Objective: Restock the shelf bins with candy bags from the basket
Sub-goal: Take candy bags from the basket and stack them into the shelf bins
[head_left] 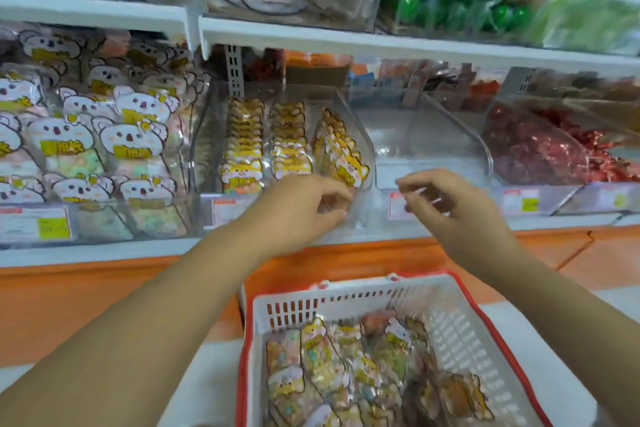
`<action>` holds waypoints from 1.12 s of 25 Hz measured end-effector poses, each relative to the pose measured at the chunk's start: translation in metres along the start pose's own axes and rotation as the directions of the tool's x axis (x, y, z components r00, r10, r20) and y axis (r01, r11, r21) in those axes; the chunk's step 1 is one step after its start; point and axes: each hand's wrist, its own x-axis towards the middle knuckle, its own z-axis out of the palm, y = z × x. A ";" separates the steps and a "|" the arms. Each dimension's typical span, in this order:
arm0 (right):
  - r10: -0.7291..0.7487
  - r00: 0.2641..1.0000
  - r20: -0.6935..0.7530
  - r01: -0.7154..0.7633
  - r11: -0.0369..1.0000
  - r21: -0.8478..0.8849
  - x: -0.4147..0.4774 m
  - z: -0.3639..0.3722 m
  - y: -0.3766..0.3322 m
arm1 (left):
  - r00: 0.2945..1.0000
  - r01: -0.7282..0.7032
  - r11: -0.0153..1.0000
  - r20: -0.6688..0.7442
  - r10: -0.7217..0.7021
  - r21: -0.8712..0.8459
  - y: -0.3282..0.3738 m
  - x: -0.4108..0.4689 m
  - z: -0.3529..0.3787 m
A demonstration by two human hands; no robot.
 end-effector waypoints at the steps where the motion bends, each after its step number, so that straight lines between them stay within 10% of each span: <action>1: 0.086 0.995 0.056 -0.086 0.996 0.008 -0.013 0.000 0.018 | 0.995 0.027 0.999 0.094 -0.022 -0.045 0.006 -0.010 0.016; 5: 0.469 0.714 0.520 -0.507 0.858 -0.079 -0.071 0.017 0.102 | 0.865 0.114 0.994 0.492 -0.099 0.000 0.015 -0.039 0.100; 16: 0.782 0.288 0.553 -0.603 0.597 -0.529 -0.166 0.043 0.221 | 0.654 0.432 0.902 0.681 -0.330 0.022 -0.011 -0.090 0.264; 23: 0.819 0.432 0.378 -0.604 0.573 -0.554 -0.207 0.083 0.235 | 0.700 0.502 0.863 0.615 -0.362 -0.064 0.006 -0.086 0.283; 28: 0.874 0.404 0.271 -0.729 0.487 -0.481 -0.202 0.066 0.238 | 0.630 0.731 0.606 0.650 -0.425 -0.313 0.024 -0.084 0.305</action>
